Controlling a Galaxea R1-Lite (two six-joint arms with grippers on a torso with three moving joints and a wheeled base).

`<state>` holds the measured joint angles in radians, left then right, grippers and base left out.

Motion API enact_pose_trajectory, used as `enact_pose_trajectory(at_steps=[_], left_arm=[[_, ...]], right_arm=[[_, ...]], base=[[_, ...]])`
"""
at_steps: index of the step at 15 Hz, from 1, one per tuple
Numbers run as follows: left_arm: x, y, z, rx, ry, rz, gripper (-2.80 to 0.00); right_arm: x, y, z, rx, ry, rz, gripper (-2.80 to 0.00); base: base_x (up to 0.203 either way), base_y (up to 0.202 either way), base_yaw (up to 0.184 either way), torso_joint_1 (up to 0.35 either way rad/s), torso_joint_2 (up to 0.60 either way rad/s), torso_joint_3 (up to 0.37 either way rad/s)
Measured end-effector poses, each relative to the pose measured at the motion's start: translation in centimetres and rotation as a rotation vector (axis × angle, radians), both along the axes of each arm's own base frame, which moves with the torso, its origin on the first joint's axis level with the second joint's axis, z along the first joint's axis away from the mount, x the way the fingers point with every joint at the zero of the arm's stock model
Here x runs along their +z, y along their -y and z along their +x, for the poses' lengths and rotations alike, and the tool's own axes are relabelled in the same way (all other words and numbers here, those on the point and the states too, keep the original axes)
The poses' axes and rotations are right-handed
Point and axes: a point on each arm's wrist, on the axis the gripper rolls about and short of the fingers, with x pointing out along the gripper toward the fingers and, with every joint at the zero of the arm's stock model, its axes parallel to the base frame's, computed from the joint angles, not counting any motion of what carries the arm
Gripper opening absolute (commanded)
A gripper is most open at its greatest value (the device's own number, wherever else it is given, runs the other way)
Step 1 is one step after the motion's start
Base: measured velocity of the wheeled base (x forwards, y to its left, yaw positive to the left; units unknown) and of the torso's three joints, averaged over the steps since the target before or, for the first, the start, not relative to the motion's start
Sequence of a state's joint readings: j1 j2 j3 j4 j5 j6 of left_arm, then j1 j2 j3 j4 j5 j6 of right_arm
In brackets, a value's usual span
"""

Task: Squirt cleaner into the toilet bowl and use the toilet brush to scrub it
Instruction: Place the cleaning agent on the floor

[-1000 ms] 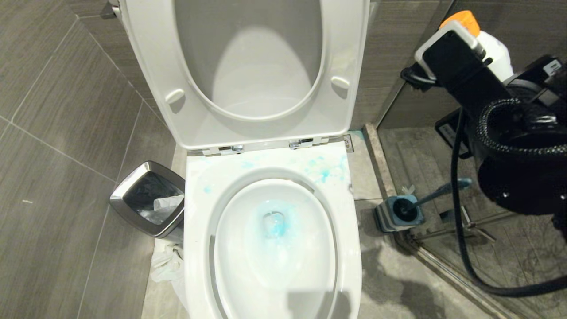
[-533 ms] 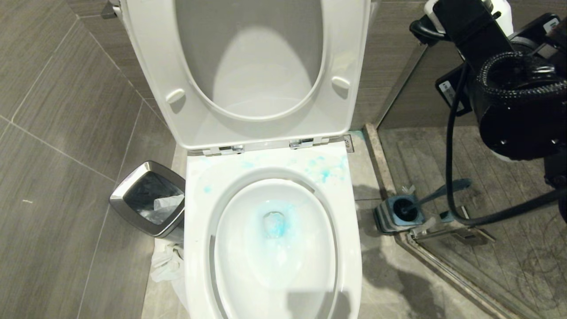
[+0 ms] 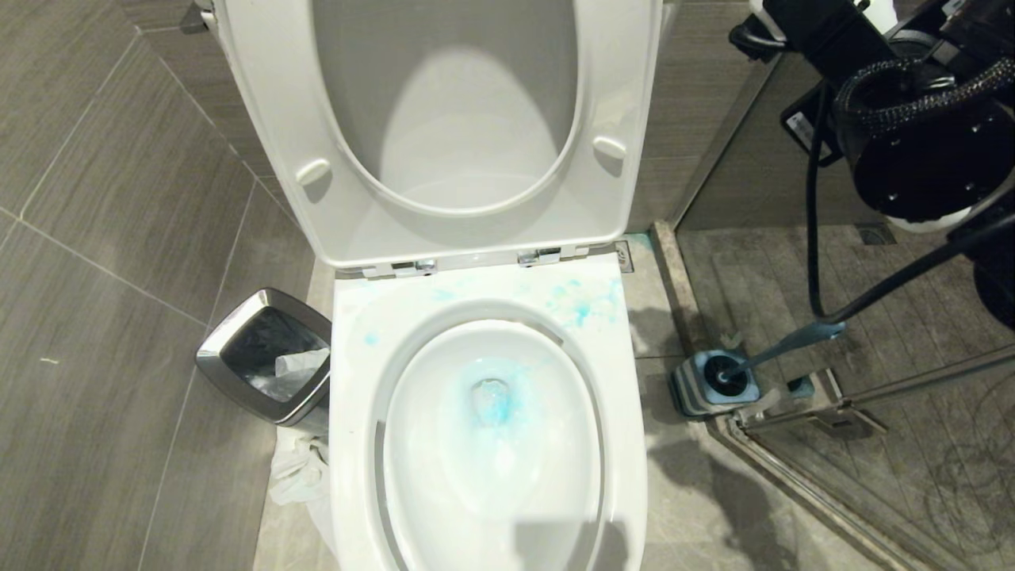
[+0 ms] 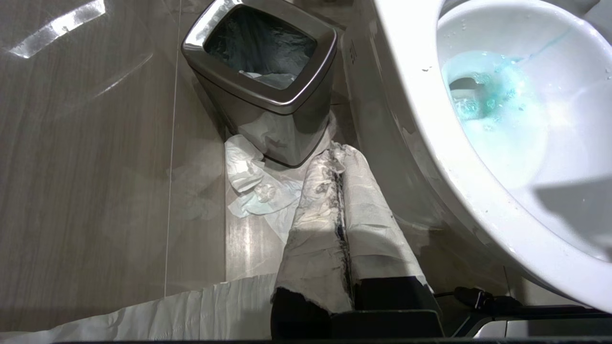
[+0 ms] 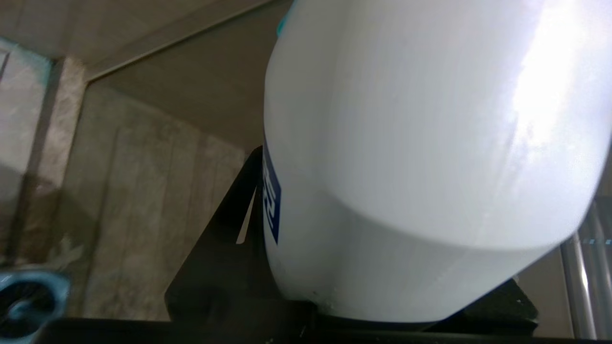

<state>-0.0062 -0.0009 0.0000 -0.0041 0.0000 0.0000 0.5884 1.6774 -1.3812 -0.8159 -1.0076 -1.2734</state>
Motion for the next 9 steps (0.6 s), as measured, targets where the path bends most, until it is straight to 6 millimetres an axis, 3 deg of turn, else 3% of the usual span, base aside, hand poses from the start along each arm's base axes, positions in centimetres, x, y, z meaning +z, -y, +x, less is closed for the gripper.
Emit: enact_pose_trajectory(at_steps=[5,9], left_arm=[[0.0,0.0,0.0,0.0,0.001,0.0,-2.8],[0.0,0.0,0.0,0.0,0.0,0.0,-2.8]], right_arm=[[2.3,2.5,1.0,0.072,-0.028,0.028,-2.8],[2.7,3.5,0.8,0.252,-0.07,0.242,-2.8]], base=[[0.0,0.0,0.0,0.0,0.0,0.0],[0.0,0.0,0.0,0.0,0.0,0.0]])
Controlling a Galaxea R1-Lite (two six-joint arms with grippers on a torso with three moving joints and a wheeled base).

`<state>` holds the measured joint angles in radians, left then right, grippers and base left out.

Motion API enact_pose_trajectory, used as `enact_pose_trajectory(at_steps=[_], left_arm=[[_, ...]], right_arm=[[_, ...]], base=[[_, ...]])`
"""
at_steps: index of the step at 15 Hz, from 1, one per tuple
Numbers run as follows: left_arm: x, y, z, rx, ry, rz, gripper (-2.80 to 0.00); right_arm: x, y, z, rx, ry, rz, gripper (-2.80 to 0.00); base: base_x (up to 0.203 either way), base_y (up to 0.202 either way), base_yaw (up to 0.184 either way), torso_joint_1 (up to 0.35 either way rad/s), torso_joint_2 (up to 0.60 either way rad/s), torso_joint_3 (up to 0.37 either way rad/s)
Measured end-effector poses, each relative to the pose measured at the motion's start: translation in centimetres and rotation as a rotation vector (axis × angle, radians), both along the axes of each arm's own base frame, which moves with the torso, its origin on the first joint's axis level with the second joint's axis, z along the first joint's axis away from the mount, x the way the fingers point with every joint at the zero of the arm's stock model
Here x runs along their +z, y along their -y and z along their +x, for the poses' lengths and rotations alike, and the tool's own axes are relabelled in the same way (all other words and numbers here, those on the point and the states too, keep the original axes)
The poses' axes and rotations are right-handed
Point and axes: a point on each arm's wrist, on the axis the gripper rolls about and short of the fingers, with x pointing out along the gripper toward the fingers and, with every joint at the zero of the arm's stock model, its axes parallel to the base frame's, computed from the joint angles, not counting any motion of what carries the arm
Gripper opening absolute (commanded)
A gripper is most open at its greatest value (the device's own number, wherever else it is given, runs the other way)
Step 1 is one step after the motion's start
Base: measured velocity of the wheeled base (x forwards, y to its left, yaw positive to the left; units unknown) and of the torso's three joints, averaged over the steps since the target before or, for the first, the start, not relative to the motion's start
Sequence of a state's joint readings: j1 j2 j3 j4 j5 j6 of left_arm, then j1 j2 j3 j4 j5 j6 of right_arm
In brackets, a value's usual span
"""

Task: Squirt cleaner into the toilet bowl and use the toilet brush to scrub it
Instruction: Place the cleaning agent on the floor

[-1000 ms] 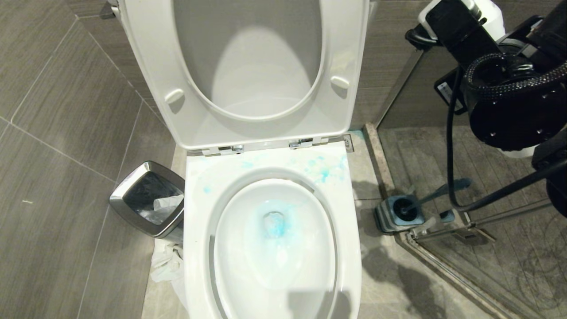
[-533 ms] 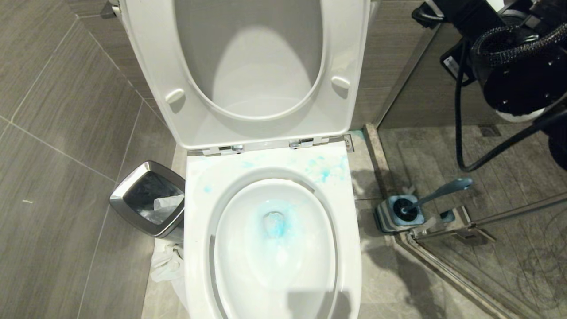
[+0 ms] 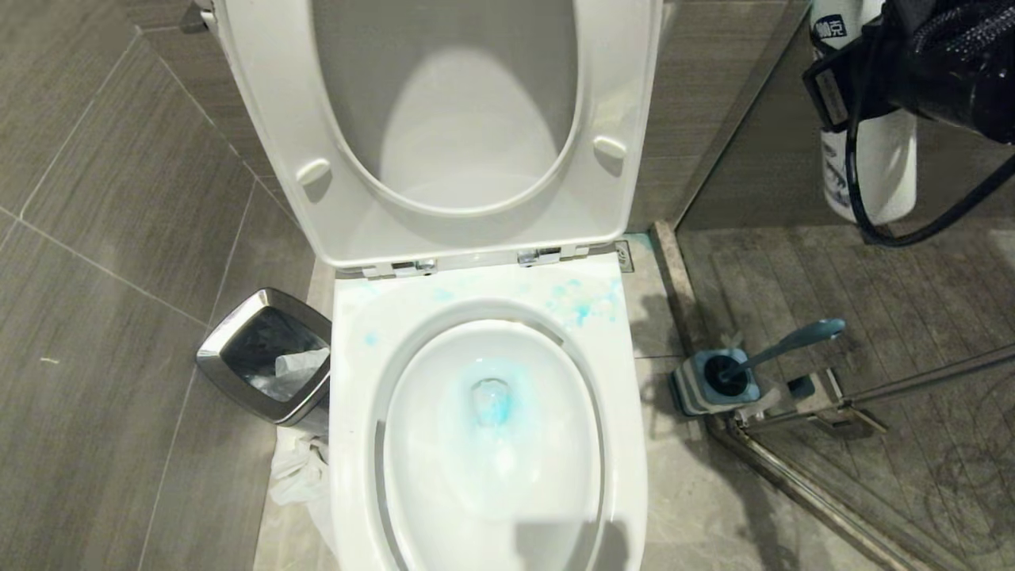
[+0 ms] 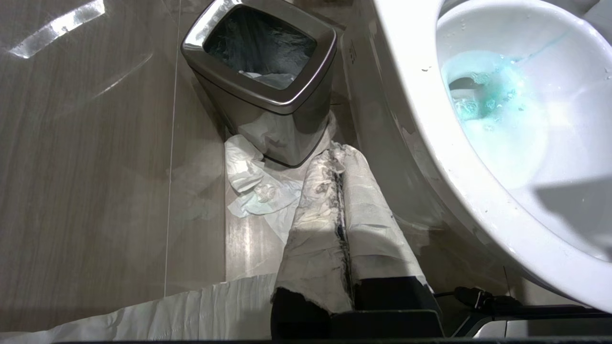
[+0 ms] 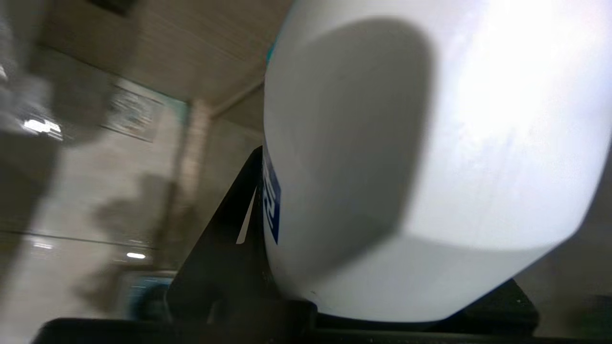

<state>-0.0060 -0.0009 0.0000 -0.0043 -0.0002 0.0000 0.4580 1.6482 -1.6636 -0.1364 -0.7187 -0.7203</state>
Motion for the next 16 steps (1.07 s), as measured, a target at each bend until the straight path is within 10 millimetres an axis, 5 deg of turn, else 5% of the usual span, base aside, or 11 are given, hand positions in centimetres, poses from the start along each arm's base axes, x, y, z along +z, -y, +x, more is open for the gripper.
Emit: enact_pose_trajectory(at_steps=[6,16], left_arm=[[0.0,0.0,0.0,0.0,0.0,0.0,-2.8],[0.0,0.0,0.0,0.0,0.0,0.0,-2.8]], right_arm=[[0.3,1.8,0.3,0.181,0.057,0.402,-2.8],[-1.9,2.5,1.4,0.373,-0.046,0.512,-2.8]], base=[[0.0,0.0,0.0,0.0,0.0,0.0],[0.0,0.0,0.0,0.0,0.0,0.0]])
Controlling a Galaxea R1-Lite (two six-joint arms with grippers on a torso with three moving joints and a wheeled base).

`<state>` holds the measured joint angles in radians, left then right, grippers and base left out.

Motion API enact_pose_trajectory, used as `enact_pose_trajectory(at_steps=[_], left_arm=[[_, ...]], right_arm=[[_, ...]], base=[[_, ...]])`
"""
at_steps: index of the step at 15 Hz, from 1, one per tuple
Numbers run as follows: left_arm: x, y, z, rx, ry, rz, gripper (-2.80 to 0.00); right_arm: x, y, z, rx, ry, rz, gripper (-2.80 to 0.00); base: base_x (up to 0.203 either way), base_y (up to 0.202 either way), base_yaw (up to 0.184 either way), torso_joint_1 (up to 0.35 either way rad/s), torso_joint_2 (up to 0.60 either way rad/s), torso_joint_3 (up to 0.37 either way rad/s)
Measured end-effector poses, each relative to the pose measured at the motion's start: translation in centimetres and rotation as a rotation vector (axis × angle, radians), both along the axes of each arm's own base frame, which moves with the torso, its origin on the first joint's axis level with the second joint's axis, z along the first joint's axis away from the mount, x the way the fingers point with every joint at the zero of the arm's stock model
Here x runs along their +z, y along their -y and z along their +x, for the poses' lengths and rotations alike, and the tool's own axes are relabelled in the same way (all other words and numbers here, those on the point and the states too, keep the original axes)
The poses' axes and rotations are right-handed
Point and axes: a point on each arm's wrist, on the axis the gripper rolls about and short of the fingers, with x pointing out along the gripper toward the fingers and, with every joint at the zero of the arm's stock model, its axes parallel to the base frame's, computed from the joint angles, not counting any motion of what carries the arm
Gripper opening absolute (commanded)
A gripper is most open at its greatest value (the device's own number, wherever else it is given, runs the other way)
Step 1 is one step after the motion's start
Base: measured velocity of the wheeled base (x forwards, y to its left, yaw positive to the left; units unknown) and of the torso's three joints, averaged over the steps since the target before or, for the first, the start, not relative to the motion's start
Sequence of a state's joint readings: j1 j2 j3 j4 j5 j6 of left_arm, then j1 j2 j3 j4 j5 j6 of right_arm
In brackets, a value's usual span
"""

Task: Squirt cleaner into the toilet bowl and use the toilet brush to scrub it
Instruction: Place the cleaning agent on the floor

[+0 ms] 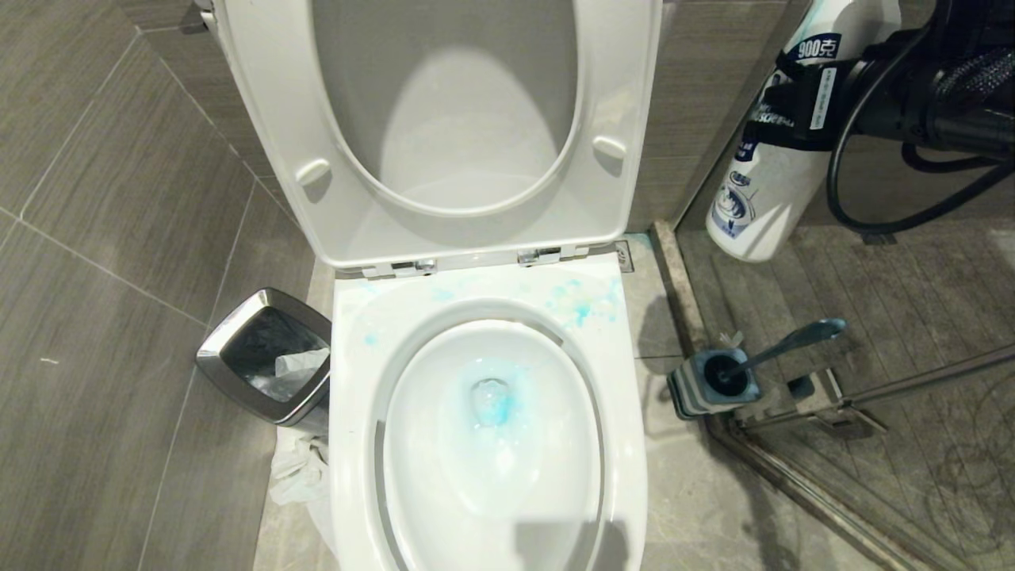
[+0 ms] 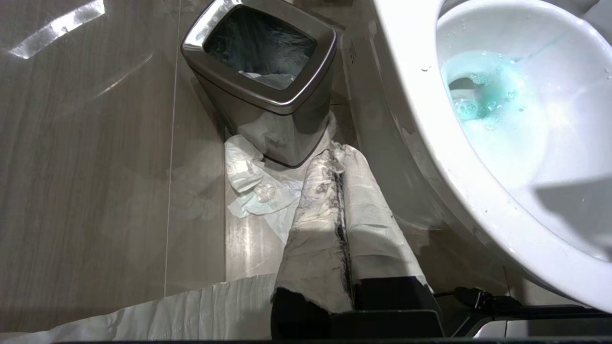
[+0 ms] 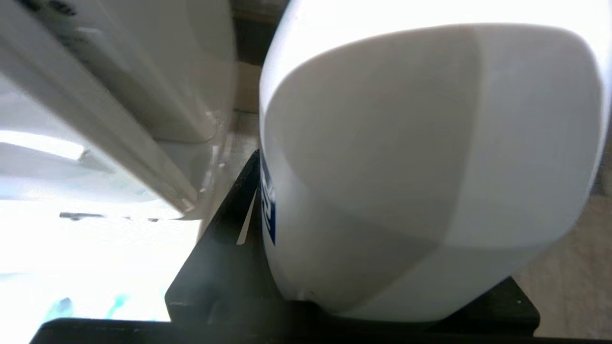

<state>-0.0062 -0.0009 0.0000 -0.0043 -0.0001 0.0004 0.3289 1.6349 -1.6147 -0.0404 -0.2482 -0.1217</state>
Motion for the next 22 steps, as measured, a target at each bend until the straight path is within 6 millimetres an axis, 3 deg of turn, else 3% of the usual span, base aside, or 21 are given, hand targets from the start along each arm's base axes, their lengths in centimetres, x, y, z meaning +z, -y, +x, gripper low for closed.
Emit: enact_pose_trajectory(at_steps=[4,9,16,22], left_arm=[[0.0,0.0,0.0,0.0,0.0,0.0,-2.8],[0.0,0.0,0.0,0.0,0.0,0.0,-2.8],[0.0,0.0,0.0,0.0,0.0,0.0,-2.8],[0.0,0.0,0.0,0.0,0.0,0.0,-2.8]], right_arm=[[-1.0,1.2,0.8,0.088,-0.017,0.012,-2.8],[-2.9,1.7,3.0,0.141,0.151,0.112,-2.8],[-9.2,1.6,5.3,0.172,0.047,0.083,-2.8],[-15.1,1.0,10.6,0.169,0.085,0.012,-2.8]], base=[[0.0,0.0,0.0,0.0,0.0,0.0],[0.0,0.0,0.0,0.0,0.0,0.0],[0.0,0.0,0.0,0.0,0.0,0.0],[0.0,0.0,0.0,0.0,0.0,0.0]])
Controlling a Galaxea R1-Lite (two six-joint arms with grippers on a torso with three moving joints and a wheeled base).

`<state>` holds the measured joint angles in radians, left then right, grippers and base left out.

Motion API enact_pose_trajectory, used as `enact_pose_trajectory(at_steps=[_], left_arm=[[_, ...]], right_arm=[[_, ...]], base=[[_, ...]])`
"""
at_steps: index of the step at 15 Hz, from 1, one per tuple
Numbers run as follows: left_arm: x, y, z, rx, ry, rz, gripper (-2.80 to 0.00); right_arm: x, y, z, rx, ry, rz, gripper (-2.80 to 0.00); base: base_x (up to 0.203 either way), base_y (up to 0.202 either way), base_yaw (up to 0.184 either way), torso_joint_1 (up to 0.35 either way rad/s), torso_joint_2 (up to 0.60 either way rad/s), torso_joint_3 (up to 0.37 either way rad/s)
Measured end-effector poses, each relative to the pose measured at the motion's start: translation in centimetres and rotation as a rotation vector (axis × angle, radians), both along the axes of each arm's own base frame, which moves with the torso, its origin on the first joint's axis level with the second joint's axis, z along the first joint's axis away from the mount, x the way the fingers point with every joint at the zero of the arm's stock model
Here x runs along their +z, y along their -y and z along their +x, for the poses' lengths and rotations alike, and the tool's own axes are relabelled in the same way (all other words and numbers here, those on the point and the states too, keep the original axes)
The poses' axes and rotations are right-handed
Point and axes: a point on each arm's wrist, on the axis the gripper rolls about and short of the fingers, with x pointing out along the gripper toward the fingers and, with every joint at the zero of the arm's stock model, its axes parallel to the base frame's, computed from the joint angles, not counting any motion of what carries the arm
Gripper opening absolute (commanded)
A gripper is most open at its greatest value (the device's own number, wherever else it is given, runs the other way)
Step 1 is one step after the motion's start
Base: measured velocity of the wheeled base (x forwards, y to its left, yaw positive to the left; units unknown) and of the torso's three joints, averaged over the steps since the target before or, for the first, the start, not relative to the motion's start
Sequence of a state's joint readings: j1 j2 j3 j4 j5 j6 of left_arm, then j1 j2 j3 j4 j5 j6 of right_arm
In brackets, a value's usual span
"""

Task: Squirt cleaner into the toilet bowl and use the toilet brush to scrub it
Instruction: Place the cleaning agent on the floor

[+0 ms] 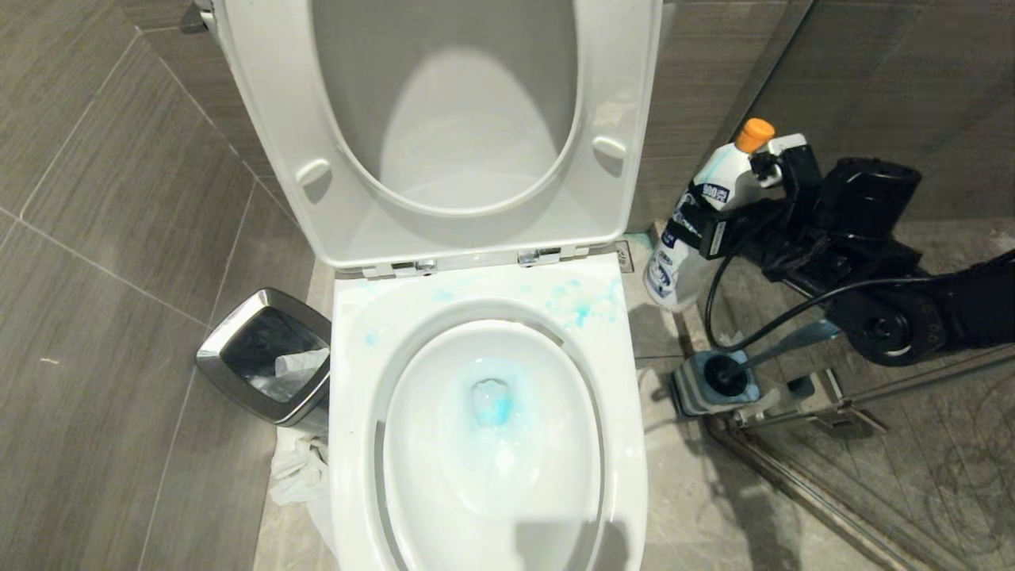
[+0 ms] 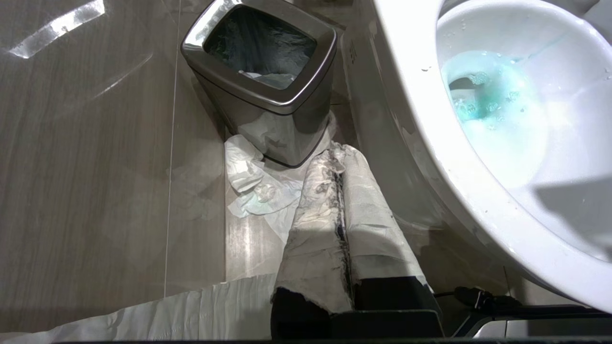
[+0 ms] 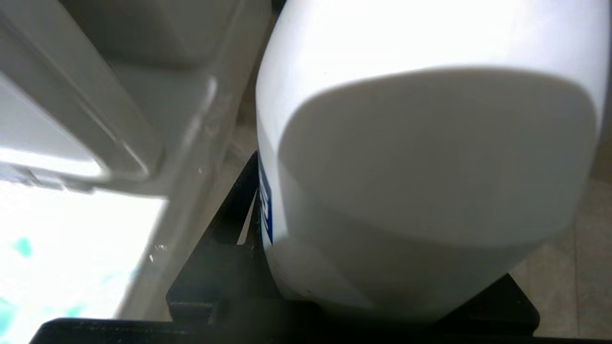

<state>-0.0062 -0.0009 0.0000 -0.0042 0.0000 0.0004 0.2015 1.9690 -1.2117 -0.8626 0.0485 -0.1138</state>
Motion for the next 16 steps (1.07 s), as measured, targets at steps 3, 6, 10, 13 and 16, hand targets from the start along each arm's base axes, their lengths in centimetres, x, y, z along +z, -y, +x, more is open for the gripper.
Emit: enact_pose_trajectory(at_steps=[3,6,10,13,16], left_arm=[[0.0,0.0,0.0,0.0,0.0,0.0,-2.8],[0.0,0.0,0.0,0.0,-0.001,0.002,-2.8],[0.0,0.0,0.0,0.0,-0.001,0.002,-2.8],[0.0,0.0,0.0,0.0,-0.001,0.002,-2.8],[0.0,0.0,0.0,0.0,-0.001,0.003,-2.8]], right_arm=[[-2.5,-0.1,1.5,-0.002,-0.051,-0.015,-2.8],[-4.1,-0.3,2.8,-0.005,-0.065,-0.019,-2.8],[-5.2,-0.5,5.2,-0.013,-0.043,-0.014,-2.8],[-6.6,-0.6,6.7,-0.017,-0.045,-0.03,-2.8],[-7.5,-0.9,8.4,-0.019,-0.022,-0.048,-2.8]], base=[[0.0,0.0,0.0,0.0,0.0,0.0],[0.0,0.0,0.0,0.0,0.0,0.0],[0.0,0.0,0.0,0.0,0.0,-0.013],[0.0,0.0,0.0,0.004,0.0,-0.146],[0.0,0.0,0.0,0.006,0.0,-0.192]])
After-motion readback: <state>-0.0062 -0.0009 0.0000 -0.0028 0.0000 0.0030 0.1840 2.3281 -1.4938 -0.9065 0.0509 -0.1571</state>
